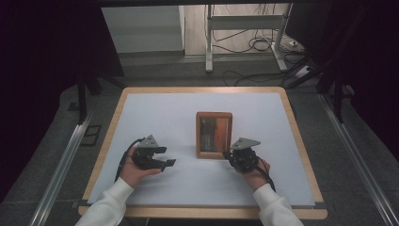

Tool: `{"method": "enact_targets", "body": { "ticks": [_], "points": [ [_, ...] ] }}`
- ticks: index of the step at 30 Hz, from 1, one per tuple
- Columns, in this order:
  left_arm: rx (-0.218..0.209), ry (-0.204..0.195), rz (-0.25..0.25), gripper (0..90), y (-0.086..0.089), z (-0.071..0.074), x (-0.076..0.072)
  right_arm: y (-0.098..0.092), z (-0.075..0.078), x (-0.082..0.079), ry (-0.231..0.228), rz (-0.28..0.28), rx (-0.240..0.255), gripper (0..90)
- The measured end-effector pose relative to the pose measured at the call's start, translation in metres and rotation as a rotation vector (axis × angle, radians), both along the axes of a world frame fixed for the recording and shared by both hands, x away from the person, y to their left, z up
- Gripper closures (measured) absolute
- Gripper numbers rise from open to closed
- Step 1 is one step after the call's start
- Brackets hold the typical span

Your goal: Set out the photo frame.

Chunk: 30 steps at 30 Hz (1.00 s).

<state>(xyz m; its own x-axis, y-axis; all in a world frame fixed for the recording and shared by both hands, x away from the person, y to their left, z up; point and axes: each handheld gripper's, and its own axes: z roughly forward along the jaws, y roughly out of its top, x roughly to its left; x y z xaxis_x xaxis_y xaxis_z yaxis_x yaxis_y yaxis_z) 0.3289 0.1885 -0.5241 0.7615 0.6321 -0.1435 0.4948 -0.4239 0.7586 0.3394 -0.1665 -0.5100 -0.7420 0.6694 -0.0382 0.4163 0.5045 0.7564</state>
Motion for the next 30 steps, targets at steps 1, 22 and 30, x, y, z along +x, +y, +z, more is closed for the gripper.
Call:
{"method": "enact_targets", "body": {
  "ticks": [1,22,30],
  "points": [
    [-0.003,0.001,0.003,30.1,0.000,0.000,0.000,0.000,0.001,-0.001,-0.003,-0.001,0.004,89.9],
    [-0.017,-0.020,0.004,30.1,-0.004,0.004,0.001,-0.042,0.012,-0.020,-0.030,-0.064,0.063,62.2],
    [-0.019,-0.026,0.019,30.2,0.003,0.003,-0.004,-0.088,0.009,-0.036,-0.029,-0.168,0.105,32.7]
  ]
}}
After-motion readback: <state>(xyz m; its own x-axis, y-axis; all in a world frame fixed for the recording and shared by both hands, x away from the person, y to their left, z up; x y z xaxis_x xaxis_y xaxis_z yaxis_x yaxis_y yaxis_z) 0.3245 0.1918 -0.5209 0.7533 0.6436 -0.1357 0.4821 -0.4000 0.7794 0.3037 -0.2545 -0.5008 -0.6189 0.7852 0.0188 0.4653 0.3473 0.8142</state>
